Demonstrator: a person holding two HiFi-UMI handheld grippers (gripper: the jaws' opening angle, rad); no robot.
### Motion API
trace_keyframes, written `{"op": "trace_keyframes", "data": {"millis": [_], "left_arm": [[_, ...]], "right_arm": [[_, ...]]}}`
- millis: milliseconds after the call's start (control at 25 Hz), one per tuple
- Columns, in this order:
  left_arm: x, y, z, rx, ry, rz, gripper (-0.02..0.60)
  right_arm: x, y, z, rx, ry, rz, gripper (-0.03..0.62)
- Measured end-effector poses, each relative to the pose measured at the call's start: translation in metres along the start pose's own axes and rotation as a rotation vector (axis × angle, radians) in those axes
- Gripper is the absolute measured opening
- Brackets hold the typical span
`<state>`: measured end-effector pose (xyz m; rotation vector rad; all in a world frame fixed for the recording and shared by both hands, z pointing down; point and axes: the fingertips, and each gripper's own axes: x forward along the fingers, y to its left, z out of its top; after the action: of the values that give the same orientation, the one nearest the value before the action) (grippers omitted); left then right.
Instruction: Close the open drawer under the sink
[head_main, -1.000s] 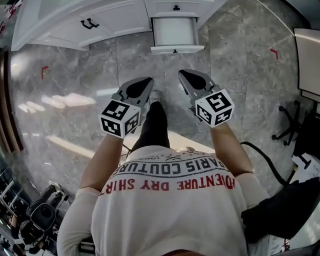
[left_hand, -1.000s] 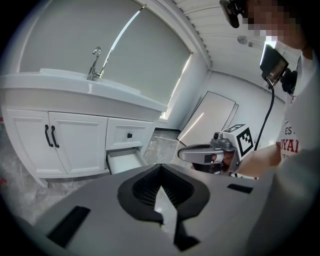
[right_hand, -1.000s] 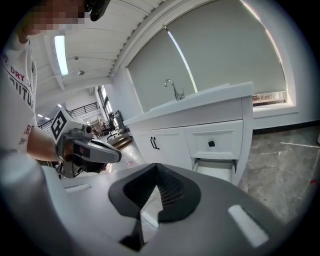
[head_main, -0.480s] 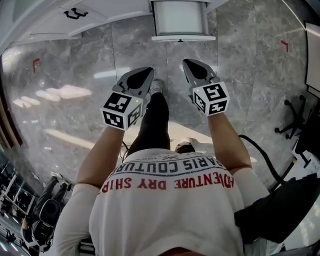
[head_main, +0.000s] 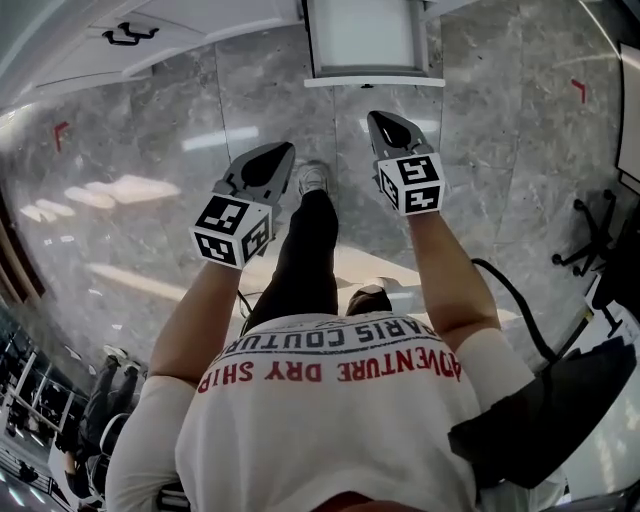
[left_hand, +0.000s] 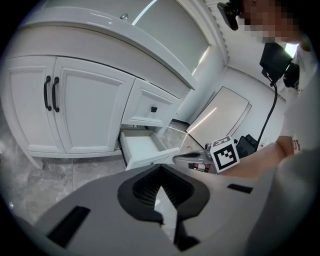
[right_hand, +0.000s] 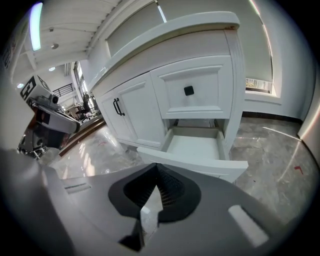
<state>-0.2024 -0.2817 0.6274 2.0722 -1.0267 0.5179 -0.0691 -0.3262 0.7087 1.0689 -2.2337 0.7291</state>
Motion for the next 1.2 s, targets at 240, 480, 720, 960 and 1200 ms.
{"op": "trace_keyframes", "data": {"millis": [240,480,720,960,1200], "left_arm": [[0.014,0.018,-0.002,-0.005,0.013,-0.011,0.002],[0.024,0.034,-0.003,-0.003,0.026,-0.010,0.002],[0.029,0.039,-0.010,0.008,0.046,-0.016,0.002],[0.035,0.046,-0.008,0.002,0.054,-0.021,0.002],[0.043,0.048,0.000,0.012,0.054,-0.034,0.002]], "right_arm": [[0.036,-0.029,-0.024,0.053,0.053,-0.064,0.000],[0.060,-0.049,-0.035,0.077,0.079,-0.096,0.002],[0.072,-0.060,-0.031,0.106,0.064,-0.125,0.001],[0.078,-0.066,-0.027,0.115,0.059,-0.135,0.000],[0.079,-0.067,-0.028,0.112,0.069,-0.140,0.000]]}}
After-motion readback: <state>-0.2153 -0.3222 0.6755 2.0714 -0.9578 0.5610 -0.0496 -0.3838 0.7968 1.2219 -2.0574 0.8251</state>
